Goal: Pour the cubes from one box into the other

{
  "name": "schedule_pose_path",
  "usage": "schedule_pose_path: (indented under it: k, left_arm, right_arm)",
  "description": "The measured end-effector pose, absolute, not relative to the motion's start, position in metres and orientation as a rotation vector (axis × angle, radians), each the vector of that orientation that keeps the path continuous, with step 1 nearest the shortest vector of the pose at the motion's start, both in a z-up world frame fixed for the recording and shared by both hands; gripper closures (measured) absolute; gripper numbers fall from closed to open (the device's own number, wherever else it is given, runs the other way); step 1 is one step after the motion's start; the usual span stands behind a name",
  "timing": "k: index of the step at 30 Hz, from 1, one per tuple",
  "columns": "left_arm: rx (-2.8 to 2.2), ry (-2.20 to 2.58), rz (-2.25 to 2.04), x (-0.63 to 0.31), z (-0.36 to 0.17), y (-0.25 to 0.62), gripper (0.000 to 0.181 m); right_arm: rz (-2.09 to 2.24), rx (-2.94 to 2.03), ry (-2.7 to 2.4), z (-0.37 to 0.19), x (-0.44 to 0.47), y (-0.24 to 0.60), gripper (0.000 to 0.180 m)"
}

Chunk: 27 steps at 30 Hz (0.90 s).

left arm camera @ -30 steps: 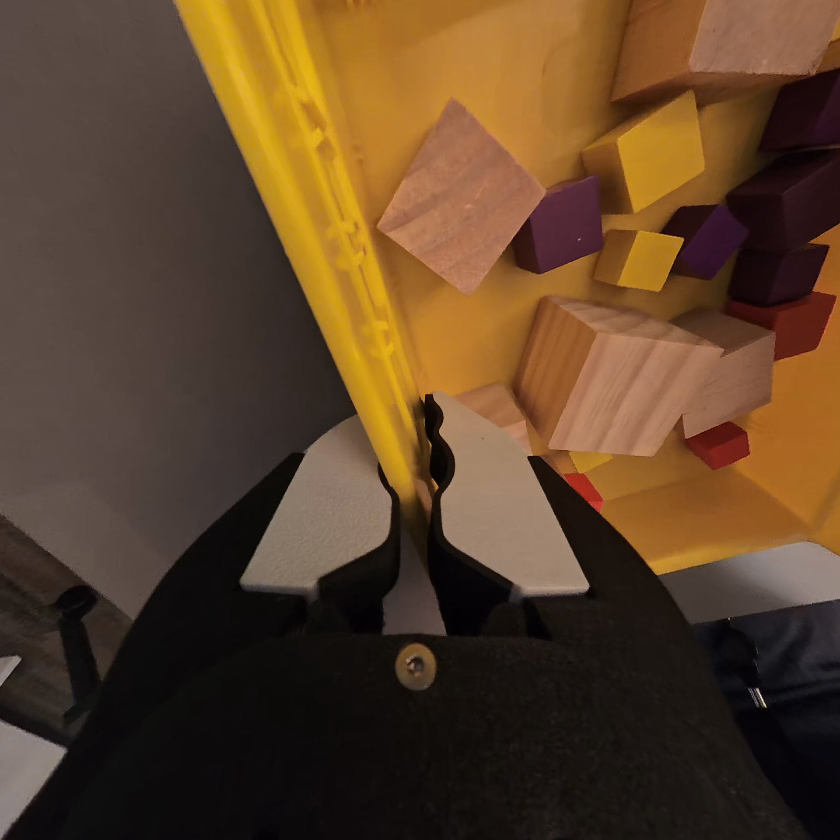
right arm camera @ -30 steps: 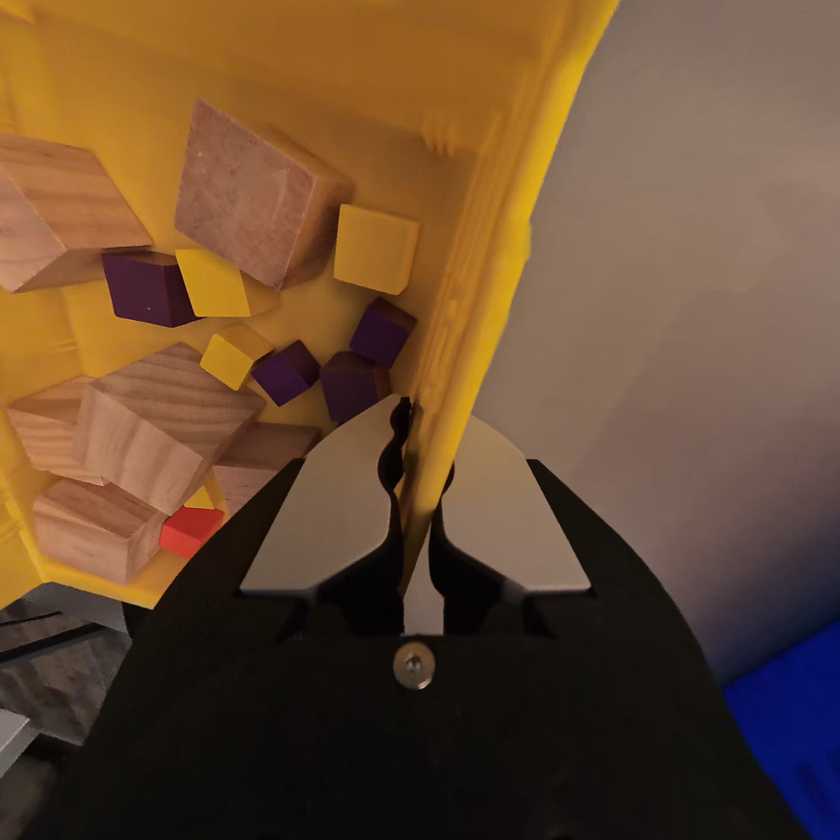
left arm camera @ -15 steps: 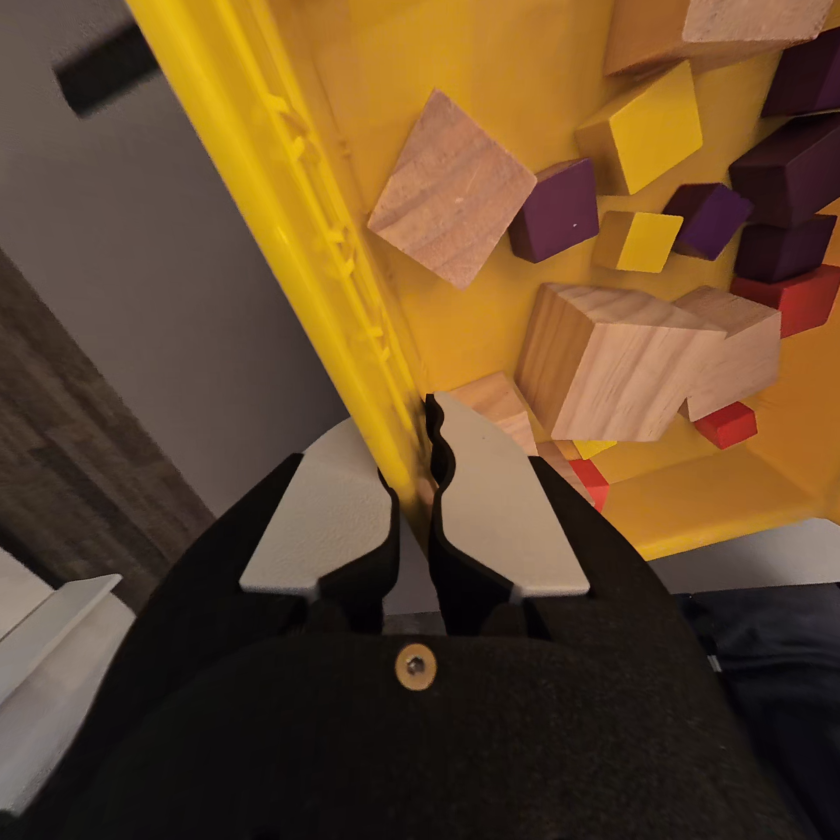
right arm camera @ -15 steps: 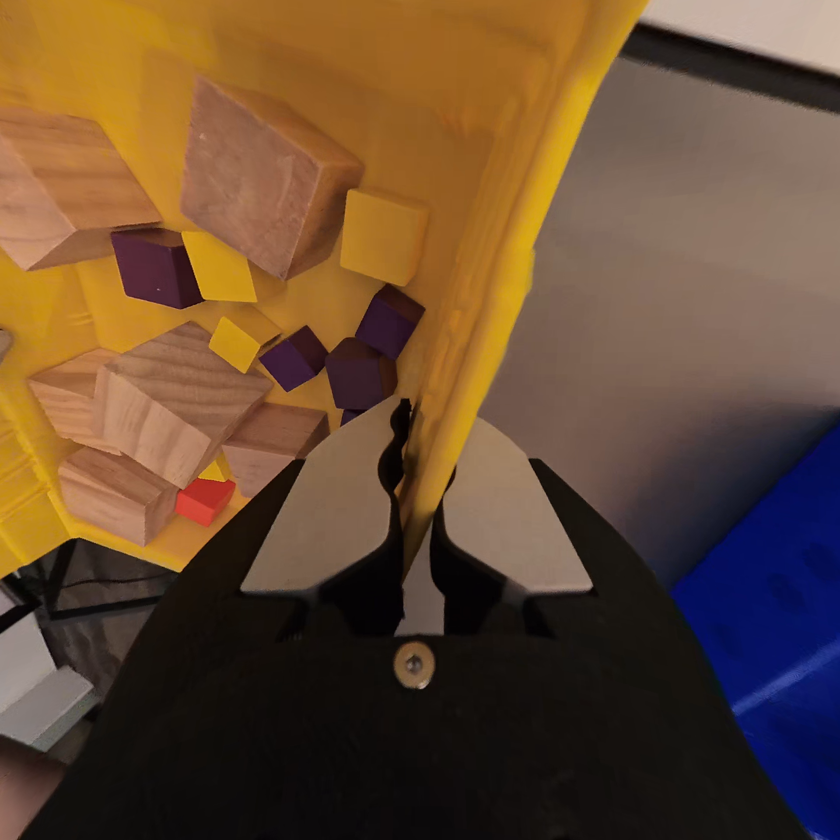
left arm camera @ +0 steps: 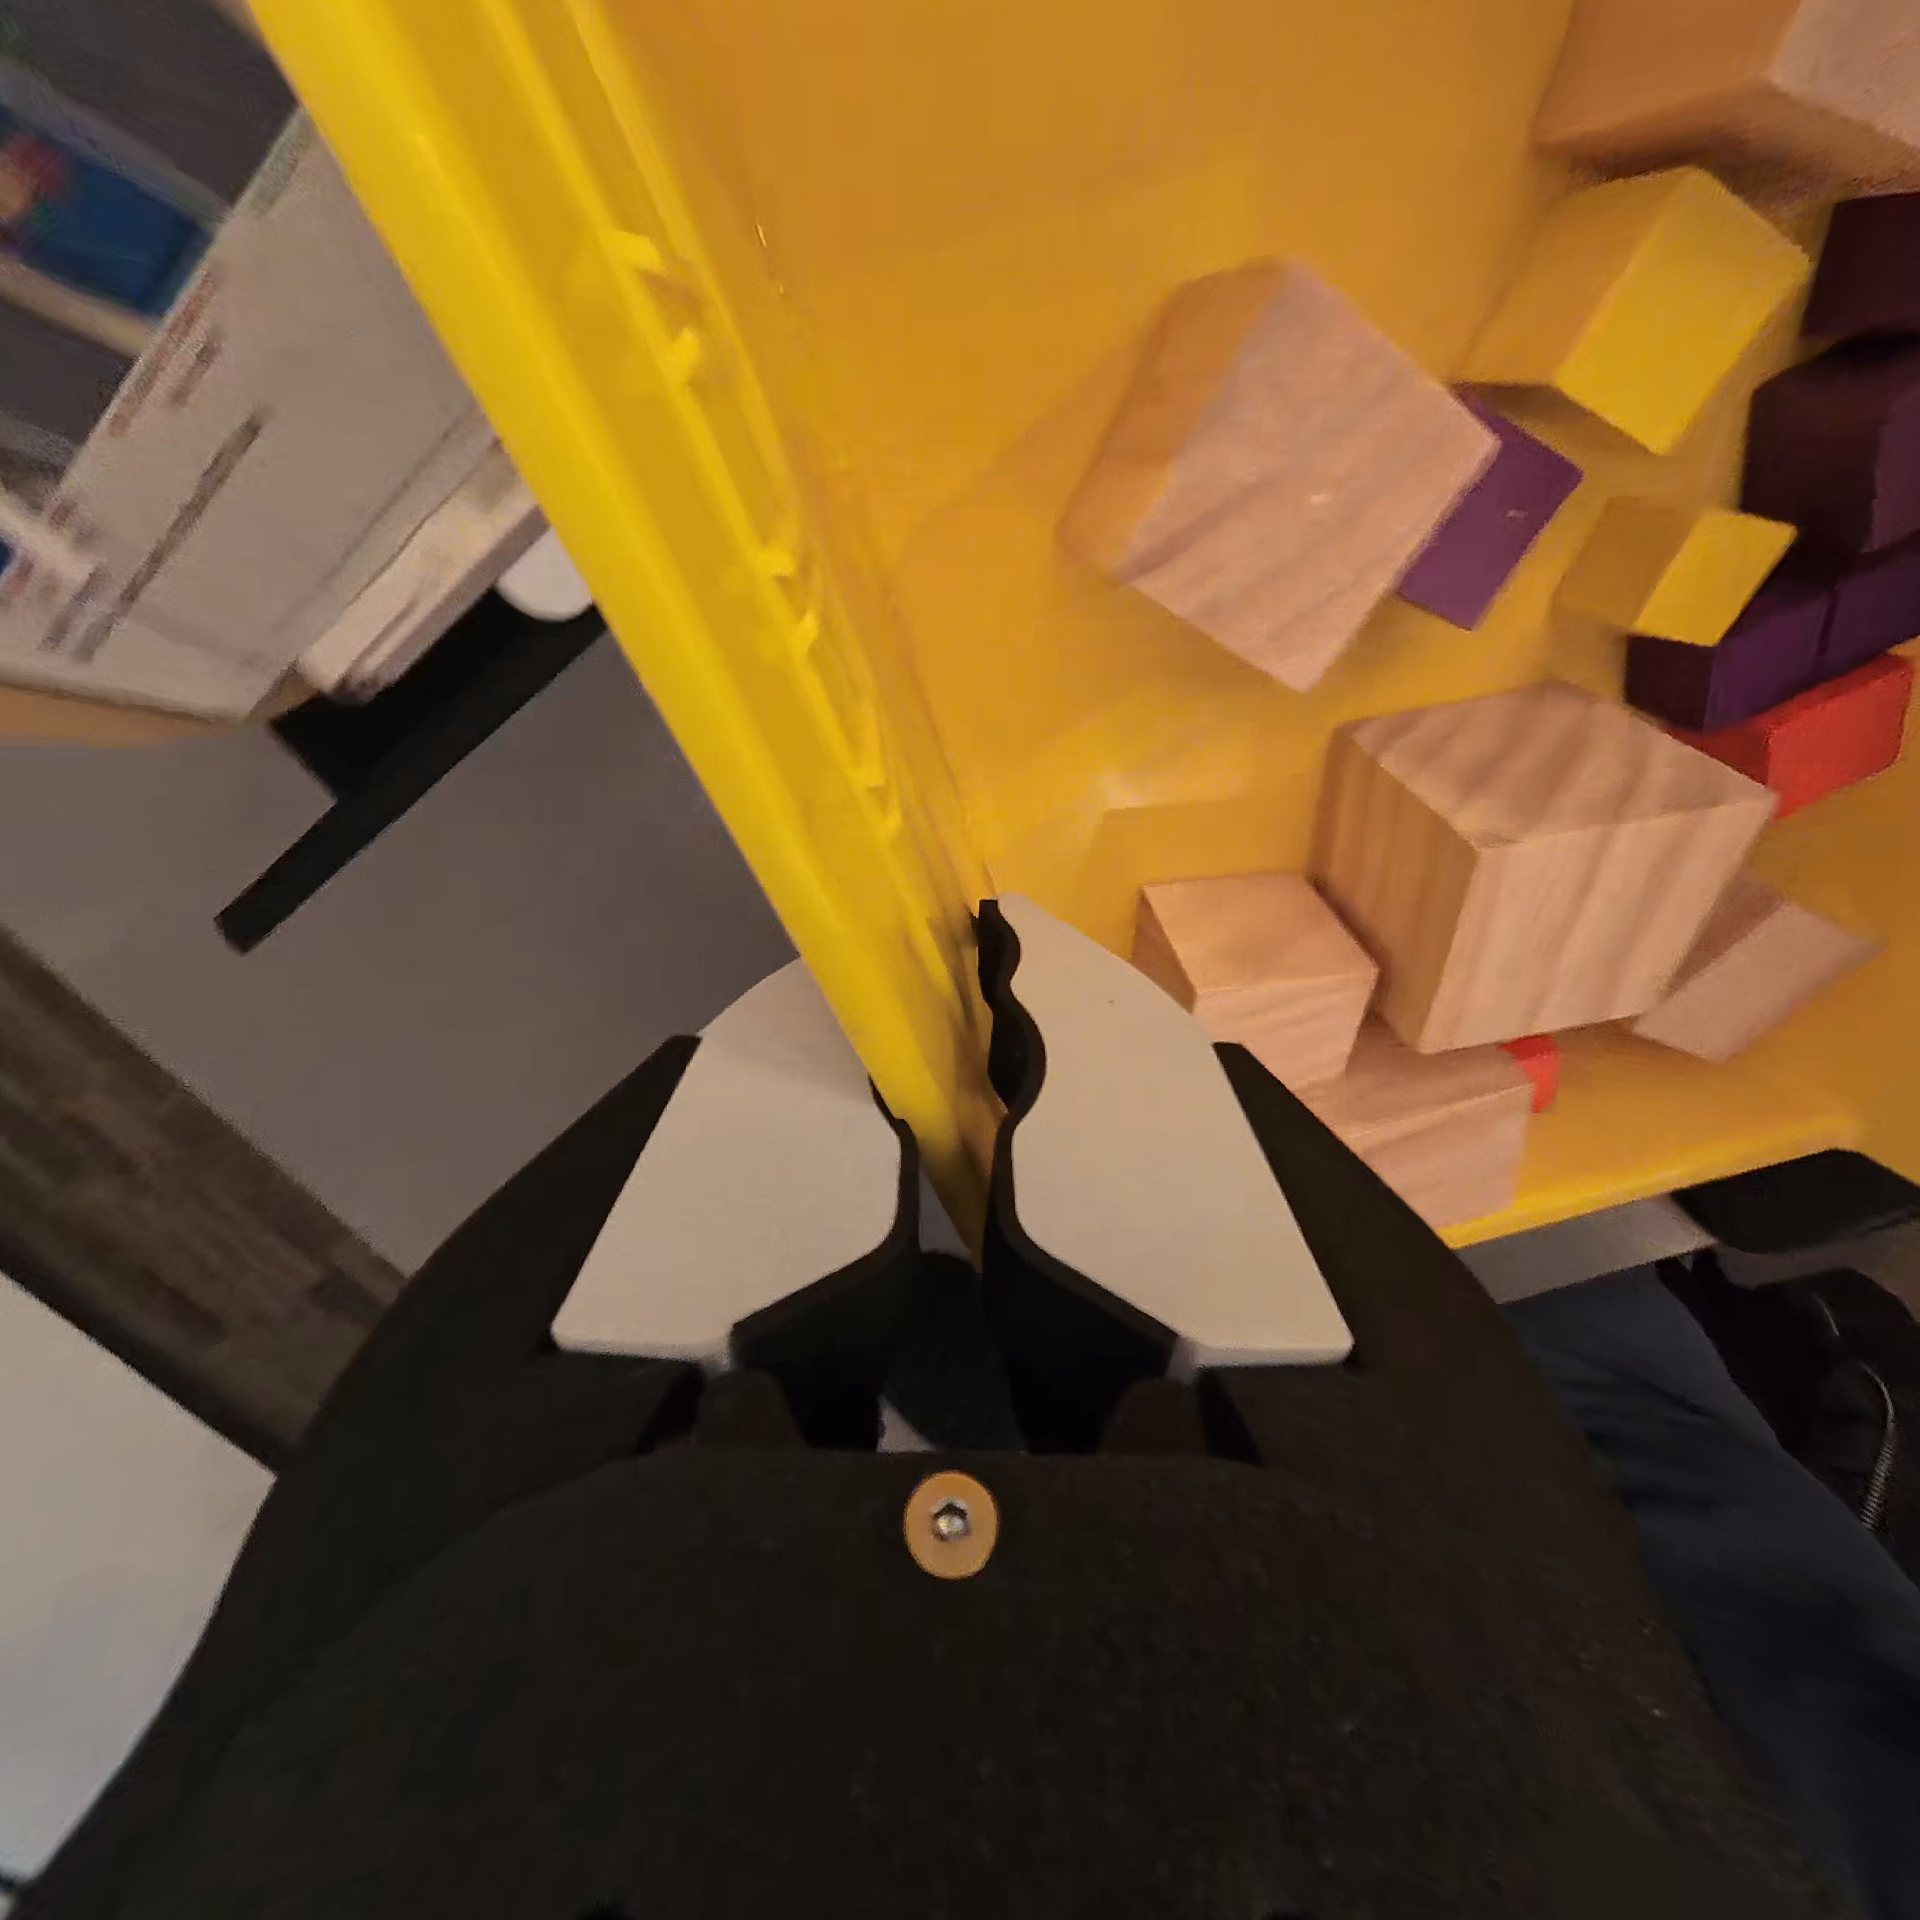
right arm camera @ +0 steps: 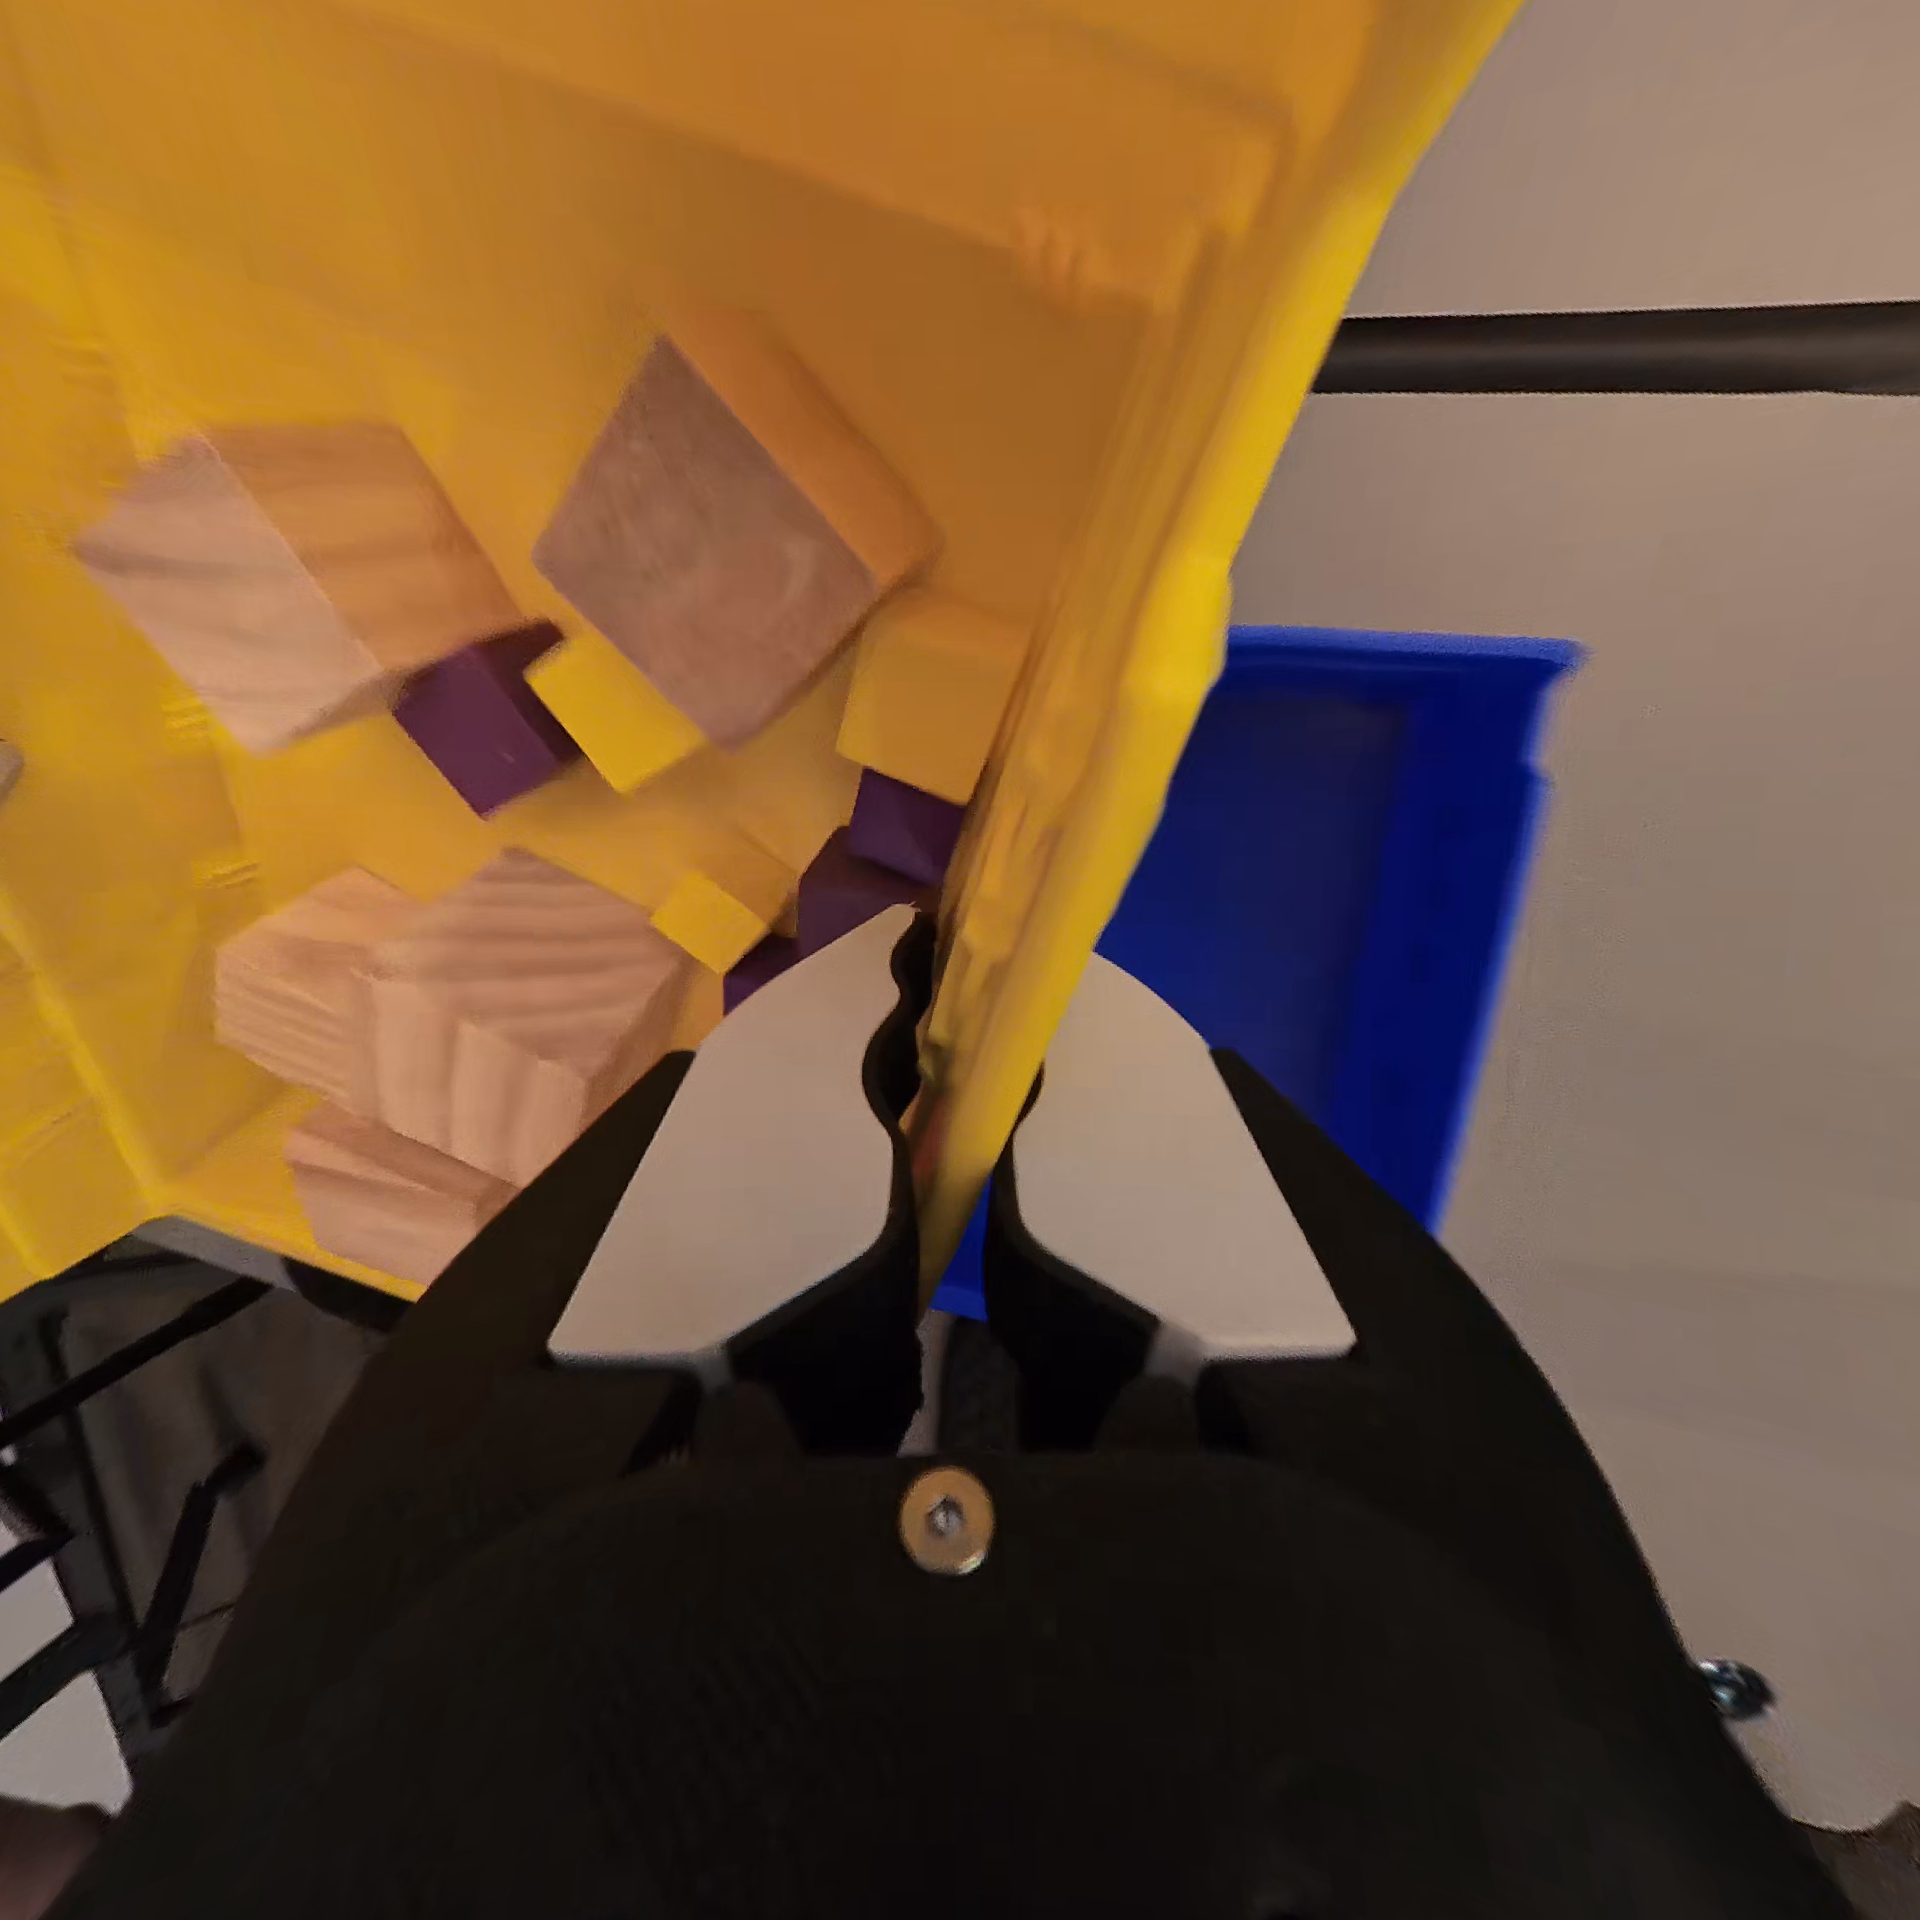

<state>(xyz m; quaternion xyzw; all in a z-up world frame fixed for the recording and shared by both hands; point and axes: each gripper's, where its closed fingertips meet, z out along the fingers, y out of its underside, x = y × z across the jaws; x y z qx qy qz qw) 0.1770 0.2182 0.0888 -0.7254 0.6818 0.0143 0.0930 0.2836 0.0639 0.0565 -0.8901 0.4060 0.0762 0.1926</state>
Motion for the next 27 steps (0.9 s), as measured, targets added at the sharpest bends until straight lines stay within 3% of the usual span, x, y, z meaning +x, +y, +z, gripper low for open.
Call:
schedule_pose_path:
  k: [17, 27]
  left_arm:
    - [-1.490, 1.991, 0.112, 0.285, 0.126, 0.120, 0.173]
    - [-1.446, 2.041, 0.042, 0.291, 0.094, 0.106, 0.172]
  right_arm:
    - [-0.044, -1.855, 1.171, 0.055, 0.359, -0.043, 0.171]
    - [-0.150, -1.824, 1.187, 0.035, 0.360, -0.063, 0.171]
